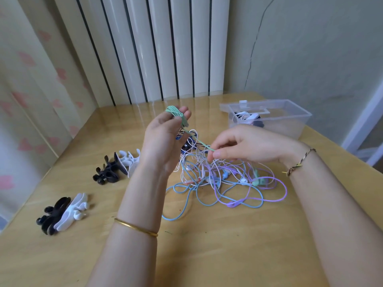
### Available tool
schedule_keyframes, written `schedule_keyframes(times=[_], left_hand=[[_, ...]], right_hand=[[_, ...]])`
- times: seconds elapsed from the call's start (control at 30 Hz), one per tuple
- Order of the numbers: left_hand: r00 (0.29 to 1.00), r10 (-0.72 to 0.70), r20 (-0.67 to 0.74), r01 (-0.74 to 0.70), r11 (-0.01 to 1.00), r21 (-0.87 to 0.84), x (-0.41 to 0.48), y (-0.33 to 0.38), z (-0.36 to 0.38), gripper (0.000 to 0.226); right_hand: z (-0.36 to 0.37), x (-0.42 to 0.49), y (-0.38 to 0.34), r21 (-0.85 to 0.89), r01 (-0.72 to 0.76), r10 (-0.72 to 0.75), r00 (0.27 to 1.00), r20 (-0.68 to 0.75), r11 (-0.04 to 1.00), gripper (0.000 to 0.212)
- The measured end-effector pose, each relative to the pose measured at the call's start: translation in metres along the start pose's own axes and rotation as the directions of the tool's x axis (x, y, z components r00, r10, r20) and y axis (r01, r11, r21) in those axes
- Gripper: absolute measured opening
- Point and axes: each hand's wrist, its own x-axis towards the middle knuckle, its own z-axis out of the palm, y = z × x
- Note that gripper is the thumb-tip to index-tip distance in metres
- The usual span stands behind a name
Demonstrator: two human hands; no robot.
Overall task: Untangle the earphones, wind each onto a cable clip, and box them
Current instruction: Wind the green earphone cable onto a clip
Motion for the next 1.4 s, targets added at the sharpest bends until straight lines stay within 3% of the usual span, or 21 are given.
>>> schedule_keyframes(times=[0.07, 0.17, 0.3, 0.47, 0.57, 0.9, 1.0, 1.13, 1.23, 1.33, 1.4], left_hand=[[0.999, 0.053, -0.012, -0.051, 0.993, 0.106, 0.0, -0.005, 0.0, 0.027], [0.993, 0.113, 0.015, -0.112, 0.939, 0.325, 0.001, -0.011, -0.002, 0.027], [0.984, -0.033, 0.178, -0.07, 0.84, 0.538, -0.003, -0.013, 0.001, 0.03], [0.934, -0.157, 0.322, -0.046, 0.839, 0.542, -0.011, -0.007, 0.007, 0.029], [0.897, -0.187, 0.4, -0.041, 0.867, 0.497, -0.015, -0.003, 0.007, 0.021], [0.753, -0.273, 0.599, 0.127, 0.953, 0.275, -0.016, 0.001, 0.007, 0.024], [0.808, -0.24, 0.538, 0.208, 0.971, 0.12, -0.012, 0.004, 0.007, 0.028], [0.91, -0.203, 0.362, 0.216, 0.976, 0.005, -0.006, 0.004, 0.005, 0.022], [0.96, -0.16, 0.231, 0.175, 0.983, -0.047, -0.005, 0.001, 0.007, 0.02], [0.991, -0.058, 0.123, 0.056, 0.998, 0.015, -0.006, -0.002, 0.006, 0.02], [0.996, 0.015, 0.085, -0.028, 0.988, 0.15, -0.007, -0.005, 0.006, 0.017]], right_hand=[[-0.001, -0.001, -0.001, -0.01, 0.045, -0.045, 0.999, -0.007, 0.999, 0.013], [-0.004, 0.002, 0.005, 0.044, 0.114, -0.103, 0.972, -0.21, 0.993, 0.011], [-0.008, 0.006, 0.009, 0.029, 0.187, -0.145, 0.841, -0.521, 0.982, 0.01], [-0.005, 0.013, 0.015, -0.027, 0.238, -0.19, 0.698, -0.69, 0.971, 0.01], [-0.003, 0.016, 0.015, 0.019, 0.277, -0.177, 0.665, -0.726, 0.961, 0.012], [0.004, 0.019, 0.016, 0.305, 0.236, -0.01, 0.805, -0.594, 0.923, 0.014], [0.007, 0.02, 0.021, 0.404, 0.192, 0.063, 0.841, -0.538, 0.894, 0.024], [0.014, 0.02, 0.019, 0.276, 0.082, 0.022, 0.935, -0.353, 0.958, 0.036], [0.017, 0.019, 0.012, 0.228, 0.02, 0.03, 0.976, -0.214, 0.973, 0.025], [0.016, 0.015, 0.007, 0.286, -0.047, 0.072, 0.994, -0.078, 0.957, 0.015], [0.014, 0.013, 0.003, 0.234, -0.064, 0.085, 0.993, -0.08, 0.97, 0.014]])
